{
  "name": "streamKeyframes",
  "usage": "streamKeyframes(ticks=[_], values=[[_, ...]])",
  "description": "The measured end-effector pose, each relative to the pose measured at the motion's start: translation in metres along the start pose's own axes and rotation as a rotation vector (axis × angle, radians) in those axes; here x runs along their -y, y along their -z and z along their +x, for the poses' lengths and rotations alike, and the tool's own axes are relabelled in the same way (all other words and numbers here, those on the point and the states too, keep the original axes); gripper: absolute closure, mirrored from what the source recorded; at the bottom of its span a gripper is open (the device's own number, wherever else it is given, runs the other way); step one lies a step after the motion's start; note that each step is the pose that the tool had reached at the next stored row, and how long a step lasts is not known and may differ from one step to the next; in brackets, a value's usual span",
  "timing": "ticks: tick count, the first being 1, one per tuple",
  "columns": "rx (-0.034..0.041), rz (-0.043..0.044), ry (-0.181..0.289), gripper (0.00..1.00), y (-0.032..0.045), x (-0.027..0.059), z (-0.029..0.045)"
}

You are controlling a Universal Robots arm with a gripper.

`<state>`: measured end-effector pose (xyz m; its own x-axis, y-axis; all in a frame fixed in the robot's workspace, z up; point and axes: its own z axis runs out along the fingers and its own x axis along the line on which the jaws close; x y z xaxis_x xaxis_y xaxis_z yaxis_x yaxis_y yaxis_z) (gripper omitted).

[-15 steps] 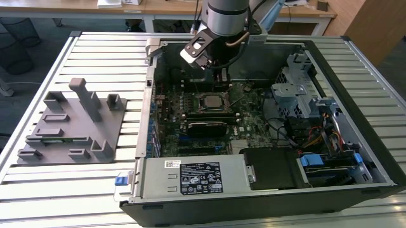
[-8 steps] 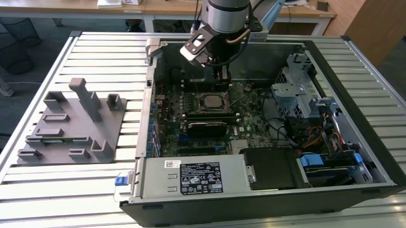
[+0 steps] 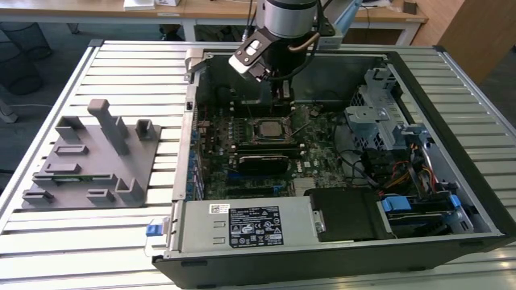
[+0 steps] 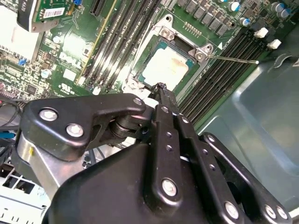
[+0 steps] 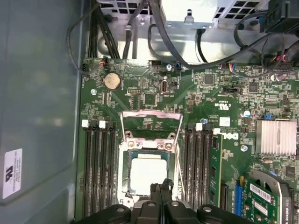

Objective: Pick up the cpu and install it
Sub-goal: 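Close the cpu cover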

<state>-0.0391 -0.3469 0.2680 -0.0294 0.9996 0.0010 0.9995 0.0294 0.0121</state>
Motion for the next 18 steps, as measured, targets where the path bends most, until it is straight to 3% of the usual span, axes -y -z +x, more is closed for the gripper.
streamKeyframes(ticks=[4,14,18], values=[[0.0000,-0.0001,0.000,0.89,0.0000,-0.0002,-0.0053],[0.0000,0.0000,0.000,0.89,-0.0001,-0.0139,-0.0058],[0.0001,0.0000,0.000,0.89,0.0055,-0.0140,-0.0055]])
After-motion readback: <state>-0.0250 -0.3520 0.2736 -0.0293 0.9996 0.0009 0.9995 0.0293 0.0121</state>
